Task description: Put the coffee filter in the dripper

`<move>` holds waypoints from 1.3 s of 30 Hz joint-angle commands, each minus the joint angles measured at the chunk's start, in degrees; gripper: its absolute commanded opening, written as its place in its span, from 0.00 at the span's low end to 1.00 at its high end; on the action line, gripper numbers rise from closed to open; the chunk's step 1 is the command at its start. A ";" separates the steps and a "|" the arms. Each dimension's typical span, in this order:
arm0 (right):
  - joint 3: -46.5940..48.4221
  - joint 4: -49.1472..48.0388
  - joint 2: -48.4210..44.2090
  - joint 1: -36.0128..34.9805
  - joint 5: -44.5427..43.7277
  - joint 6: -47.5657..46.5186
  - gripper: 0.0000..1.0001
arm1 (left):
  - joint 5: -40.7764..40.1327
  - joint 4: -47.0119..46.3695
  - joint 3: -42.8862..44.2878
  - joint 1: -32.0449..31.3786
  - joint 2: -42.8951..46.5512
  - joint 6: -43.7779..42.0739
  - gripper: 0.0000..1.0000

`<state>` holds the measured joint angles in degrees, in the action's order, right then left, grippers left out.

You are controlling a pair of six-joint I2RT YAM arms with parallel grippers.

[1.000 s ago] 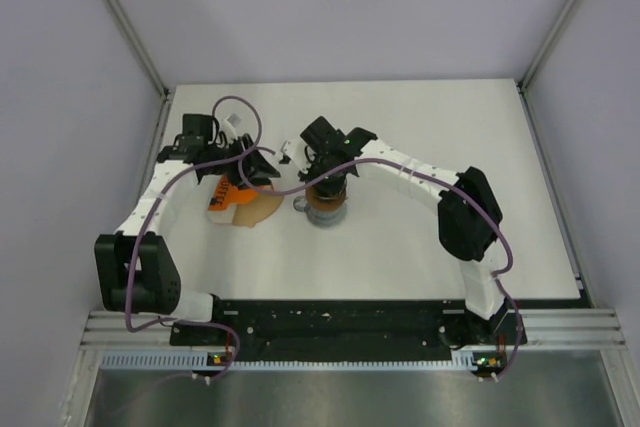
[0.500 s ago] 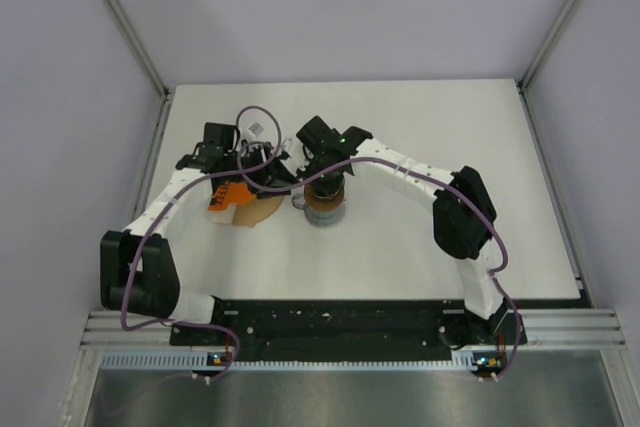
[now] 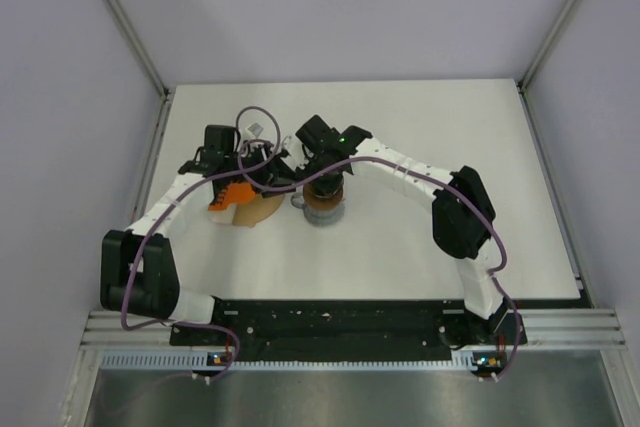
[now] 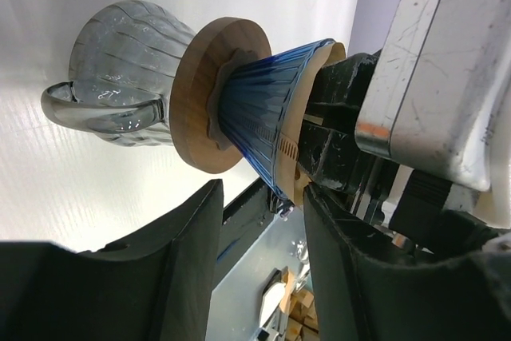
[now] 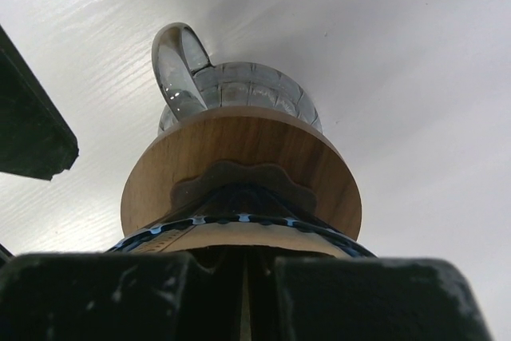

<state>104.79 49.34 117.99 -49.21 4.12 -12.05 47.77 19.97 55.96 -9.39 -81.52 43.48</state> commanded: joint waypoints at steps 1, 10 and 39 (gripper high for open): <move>2.34 0.58 1.10 -0.97 2.82 -1.22 0.00 | -1.18 -6.08 -1.29 -1.07 0.31 1.16 0.48; 3.05 0.14 -2.33 -0.97 4.05 -1.57 0.00 | -5.23 -3.09 0.72 -1.42 -2.95 -1.21 0.38; 2.70 -1.79 -13.14 0.96 -2.62 -2.45 0.00 | -8.66 -0.19 2.31 -1.51 -1.01 -5.78 0.38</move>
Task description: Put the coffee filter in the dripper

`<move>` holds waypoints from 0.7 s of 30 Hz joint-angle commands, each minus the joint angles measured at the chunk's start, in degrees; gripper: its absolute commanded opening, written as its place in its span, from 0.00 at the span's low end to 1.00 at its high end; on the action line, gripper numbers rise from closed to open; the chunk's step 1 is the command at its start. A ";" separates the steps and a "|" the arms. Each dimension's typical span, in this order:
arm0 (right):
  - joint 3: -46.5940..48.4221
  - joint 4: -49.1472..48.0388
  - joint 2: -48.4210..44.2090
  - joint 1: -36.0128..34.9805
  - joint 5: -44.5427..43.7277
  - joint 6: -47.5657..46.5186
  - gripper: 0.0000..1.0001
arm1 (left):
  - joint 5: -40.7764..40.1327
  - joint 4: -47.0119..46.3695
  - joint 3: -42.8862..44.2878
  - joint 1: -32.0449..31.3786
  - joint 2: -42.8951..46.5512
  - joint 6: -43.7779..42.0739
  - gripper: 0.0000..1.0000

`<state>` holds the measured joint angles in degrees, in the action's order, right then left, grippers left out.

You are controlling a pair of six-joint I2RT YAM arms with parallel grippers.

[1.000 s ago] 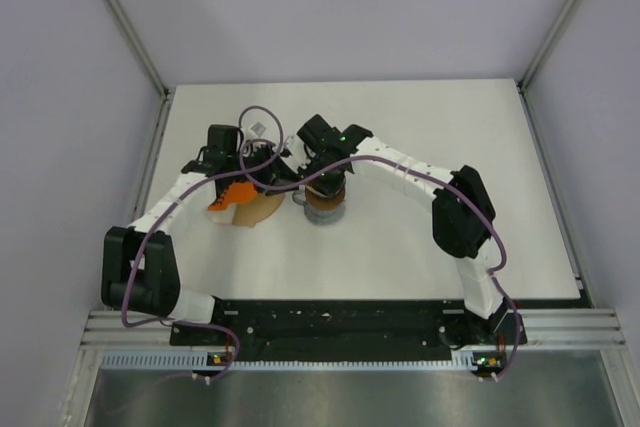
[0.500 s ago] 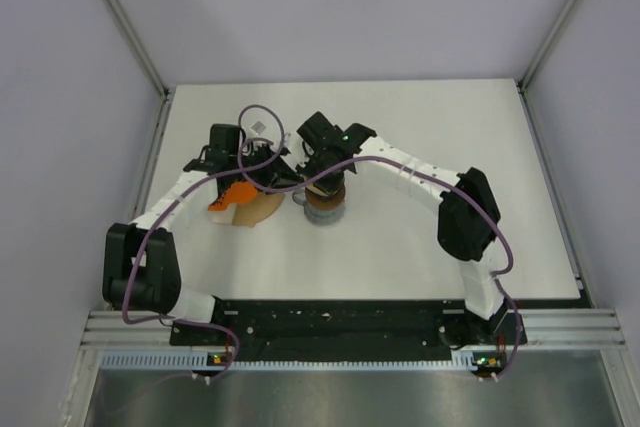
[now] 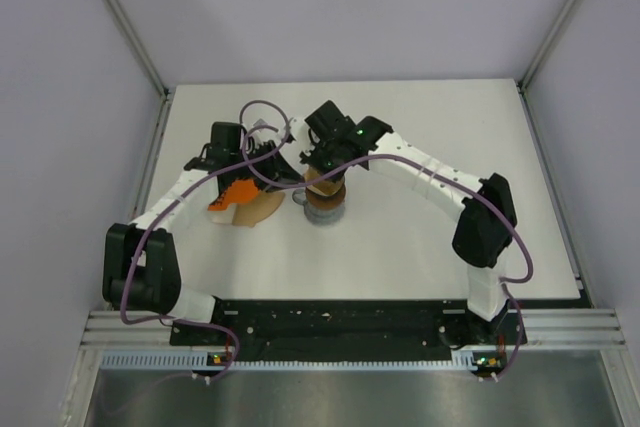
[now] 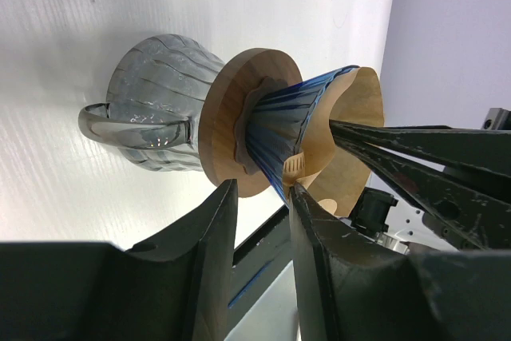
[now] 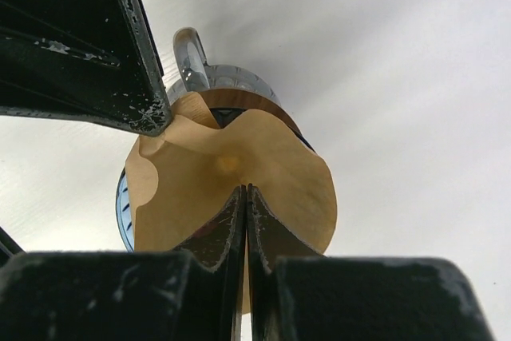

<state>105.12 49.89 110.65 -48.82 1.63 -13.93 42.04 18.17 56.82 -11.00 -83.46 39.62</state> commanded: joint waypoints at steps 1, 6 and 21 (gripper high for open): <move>2.20 -2.34 -6.23 0.74 -0.22 -0.48 0.00 | -3.02 1.78 1.54 0.11 1.02 -2.00 0.38; 1.67 -2.43 -8.08 1.44 0.39 -0.22 0.00 | -2.41 2.83 2.68 0.11 1.37 -2.61 0.43; -0.18 -3.04 -7.03 1.62 2.85 0.75 0.00 | -1.17 5.64 5.67 1.34 2.51 -4.11 0.59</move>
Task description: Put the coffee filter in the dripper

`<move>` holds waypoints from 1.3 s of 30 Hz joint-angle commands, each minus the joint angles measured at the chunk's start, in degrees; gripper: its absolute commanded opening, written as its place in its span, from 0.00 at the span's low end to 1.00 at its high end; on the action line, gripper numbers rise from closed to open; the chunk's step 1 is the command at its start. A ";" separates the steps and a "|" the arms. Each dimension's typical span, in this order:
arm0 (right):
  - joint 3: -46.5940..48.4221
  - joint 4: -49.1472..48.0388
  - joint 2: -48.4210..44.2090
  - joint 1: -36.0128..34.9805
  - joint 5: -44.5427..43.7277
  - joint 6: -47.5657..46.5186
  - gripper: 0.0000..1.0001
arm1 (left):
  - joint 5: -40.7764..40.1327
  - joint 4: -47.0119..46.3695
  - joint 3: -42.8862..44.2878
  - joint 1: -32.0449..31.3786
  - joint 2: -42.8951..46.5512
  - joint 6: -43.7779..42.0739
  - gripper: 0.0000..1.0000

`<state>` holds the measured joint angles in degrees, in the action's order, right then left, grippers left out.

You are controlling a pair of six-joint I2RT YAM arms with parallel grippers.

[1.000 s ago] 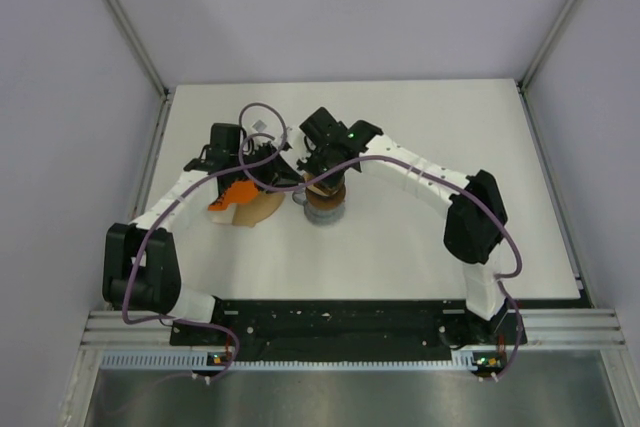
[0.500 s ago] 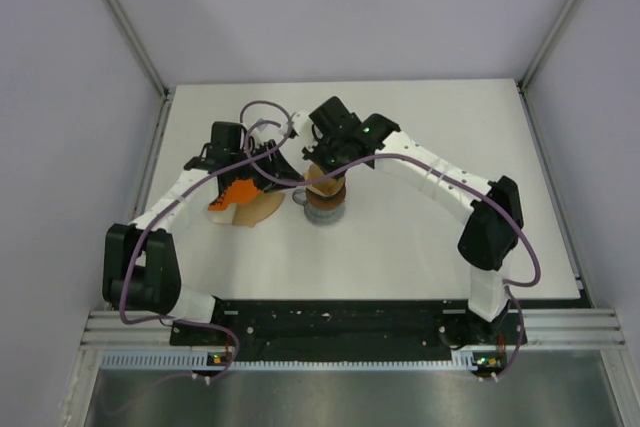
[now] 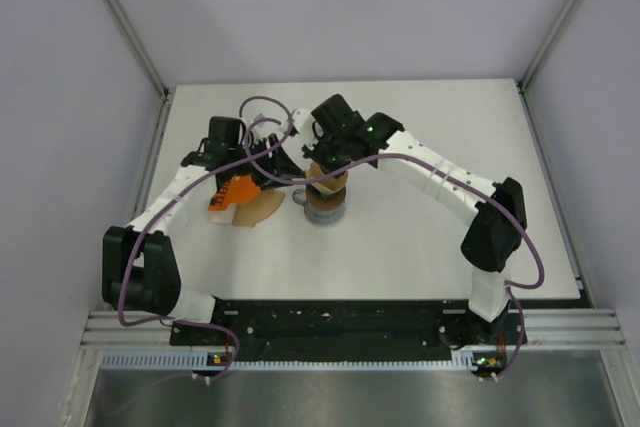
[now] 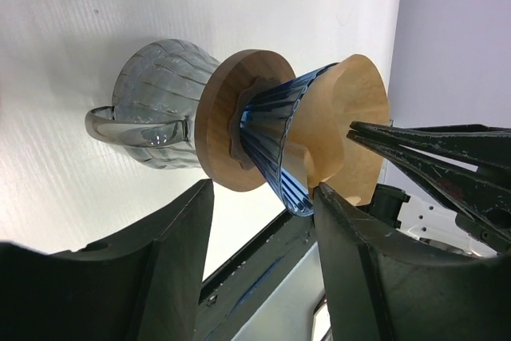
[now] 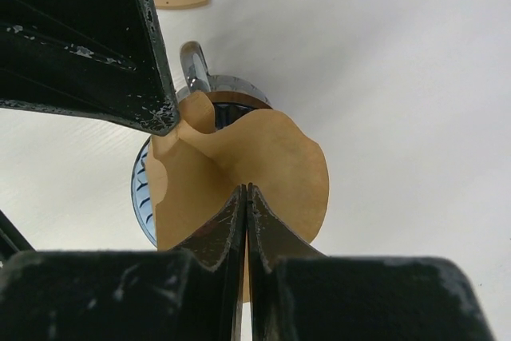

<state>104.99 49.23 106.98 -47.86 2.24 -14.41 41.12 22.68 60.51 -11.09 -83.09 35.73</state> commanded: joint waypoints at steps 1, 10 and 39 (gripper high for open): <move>-0.48 -2.65 -3.18 0.57 2.94 1.49 0.00 | -0.17 1.23 1.98 1.69 2.32 -0.22 0.60; -5.94 -6.61 -1.60 -0.57 7.08 3.95 0.00 | 1.15 2.02 4.00 2.30 2.32 -0.48 0.68; -7.26 -8.28 9.74 1.98 7.69 8.26 0.00 | -0.52 1.76 0.57 0.46 2.14 -1.80 0.63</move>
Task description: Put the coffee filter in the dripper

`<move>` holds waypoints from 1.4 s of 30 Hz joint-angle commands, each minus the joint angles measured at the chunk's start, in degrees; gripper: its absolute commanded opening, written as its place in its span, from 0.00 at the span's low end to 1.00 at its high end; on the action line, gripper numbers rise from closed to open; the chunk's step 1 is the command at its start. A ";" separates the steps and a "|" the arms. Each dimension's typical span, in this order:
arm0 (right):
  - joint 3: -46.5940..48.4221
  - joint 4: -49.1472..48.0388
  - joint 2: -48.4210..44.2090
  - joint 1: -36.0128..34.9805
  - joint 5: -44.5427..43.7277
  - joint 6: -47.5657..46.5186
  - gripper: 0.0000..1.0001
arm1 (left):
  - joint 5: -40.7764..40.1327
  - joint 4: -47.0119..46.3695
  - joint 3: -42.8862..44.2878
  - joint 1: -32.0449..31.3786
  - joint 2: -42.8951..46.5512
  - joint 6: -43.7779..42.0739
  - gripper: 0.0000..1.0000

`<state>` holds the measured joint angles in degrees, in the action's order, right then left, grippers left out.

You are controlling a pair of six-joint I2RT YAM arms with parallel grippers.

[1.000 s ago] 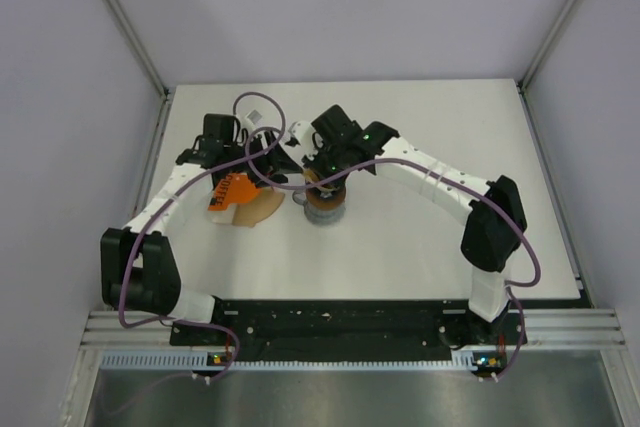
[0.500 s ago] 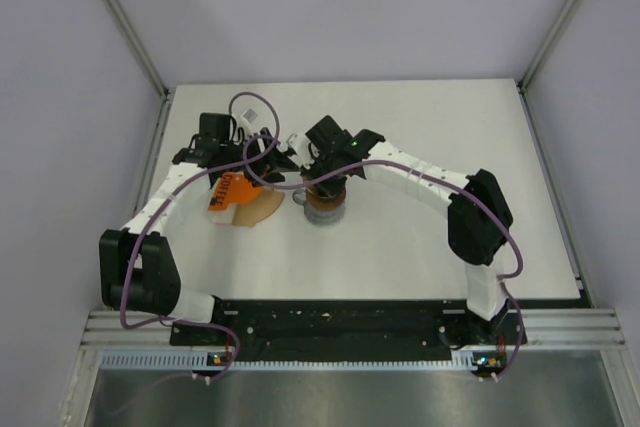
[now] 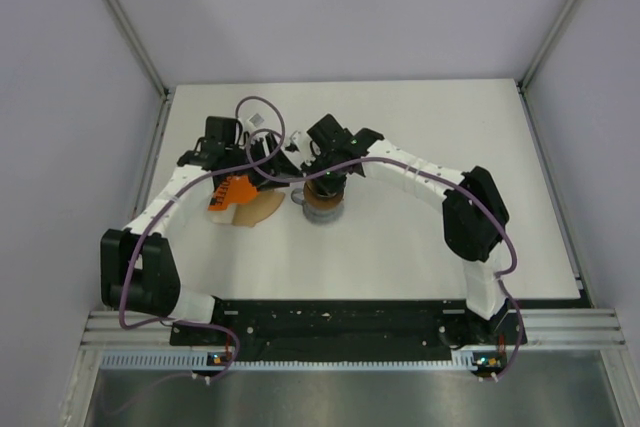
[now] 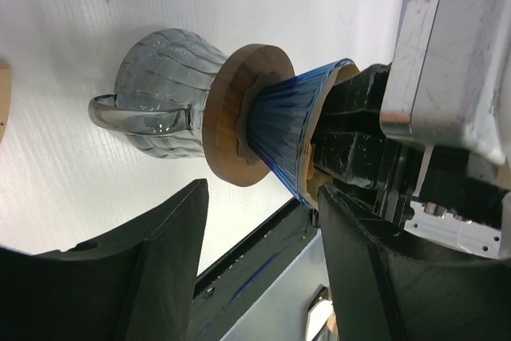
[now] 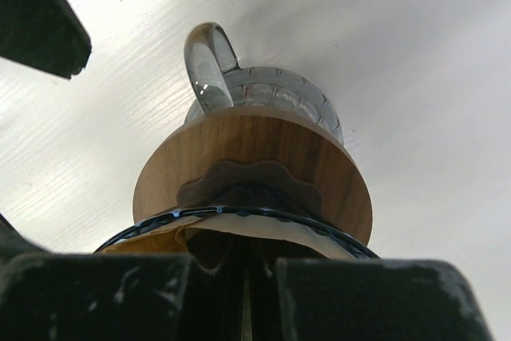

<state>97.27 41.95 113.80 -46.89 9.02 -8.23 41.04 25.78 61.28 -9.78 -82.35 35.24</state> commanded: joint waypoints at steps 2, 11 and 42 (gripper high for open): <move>0.72 -1.00 2.48 1.10 0.83 2.08 0.00 | -0.87 -1.52 0.42 -1.64 1.05 -1.58 0.65; 2.74 -0.91 0.20 -0.56 0.92 1.02 0.00 | -2.37 -1.79 2.09 -2.96 -1.85 -2.02 0.62; 6.18 1.29 -14.13 2.68 -4.71 0.41 0.00 | -6.14 2.78 4.46 -2.96 0.25 -6.85 0.58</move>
<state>100.64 44.18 105.01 -46.39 5.17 -8.40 36.05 27.03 62.96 -13.04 -84.86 29.78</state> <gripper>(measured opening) 0.003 0.562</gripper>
